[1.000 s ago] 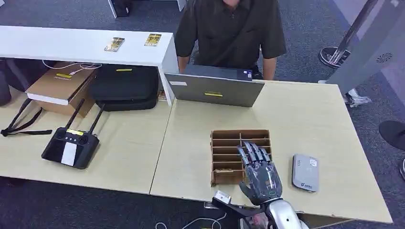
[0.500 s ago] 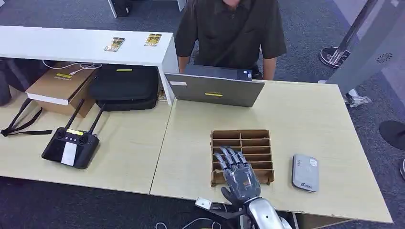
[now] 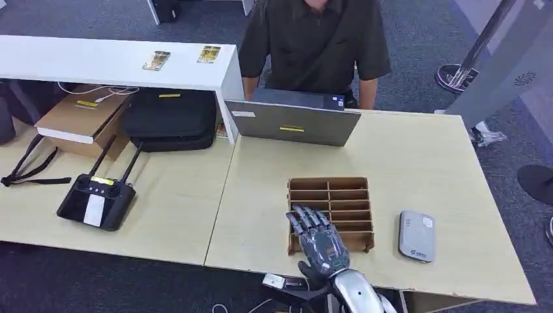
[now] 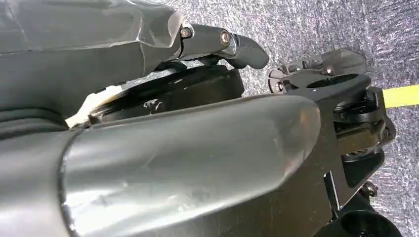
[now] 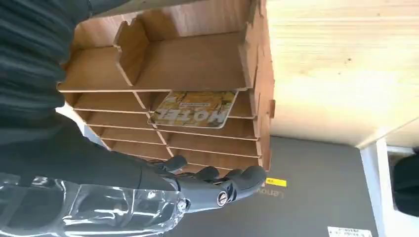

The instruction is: Pass the card to the sensor for recognition and then transmit it.

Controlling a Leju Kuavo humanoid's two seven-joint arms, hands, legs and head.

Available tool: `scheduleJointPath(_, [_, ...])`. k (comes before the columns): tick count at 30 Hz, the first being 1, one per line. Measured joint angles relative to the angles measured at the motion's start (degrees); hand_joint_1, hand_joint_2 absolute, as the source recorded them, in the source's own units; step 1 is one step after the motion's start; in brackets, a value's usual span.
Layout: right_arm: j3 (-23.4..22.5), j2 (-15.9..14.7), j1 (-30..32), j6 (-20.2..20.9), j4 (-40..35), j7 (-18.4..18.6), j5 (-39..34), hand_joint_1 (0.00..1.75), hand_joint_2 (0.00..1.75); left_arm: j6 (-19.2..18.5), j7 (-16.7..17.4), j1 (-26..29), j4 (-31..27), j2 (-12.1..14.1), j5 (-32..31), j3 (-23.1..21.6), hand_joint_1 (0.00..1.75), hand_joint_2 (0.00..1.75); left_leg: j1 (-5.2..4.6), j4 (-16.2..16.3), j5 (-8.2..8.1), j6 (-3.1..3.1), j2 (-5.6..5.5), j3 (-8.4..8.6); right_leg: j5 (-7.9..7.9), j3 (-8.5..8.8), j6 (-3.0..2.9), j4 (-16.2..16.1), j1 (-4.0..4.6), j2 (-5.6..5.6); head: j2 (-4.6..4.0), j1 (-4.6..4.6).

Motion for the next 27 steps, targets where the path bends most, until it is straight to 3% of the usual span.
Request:
scheduleJointPath(14, [0.00, -3.23, -2.31, -1.09, 1.51, 0.54, -1.81, 0.00, 1.75, -0.28, 0.35, -0.46, 0.00, 0.09, -0.20, 0.00, 0.00, 0.00, 0.00, 0.01, 0.00, 0.00, 0.00, 0.01, 0.00, 0.00, 0.00, 0.00, 0.00, 0.00, 0.00, 0.00])
scheduleJointPath(27, [-0.15, -5.03, -2.52, -2.75, -0.46, 2.40, 1.42, 0.00, 1.75, -0.28, 0.26, -0.62, 0.00, 0.17, 0.39, 0.02, 0.00, 0.00, 0.00, 0.01, 0.00, 0.00, 0.00, 0.00, 0.00, 0.00, 0.00, 0.00, -0.01, 0.00, 0.00, 0.00])
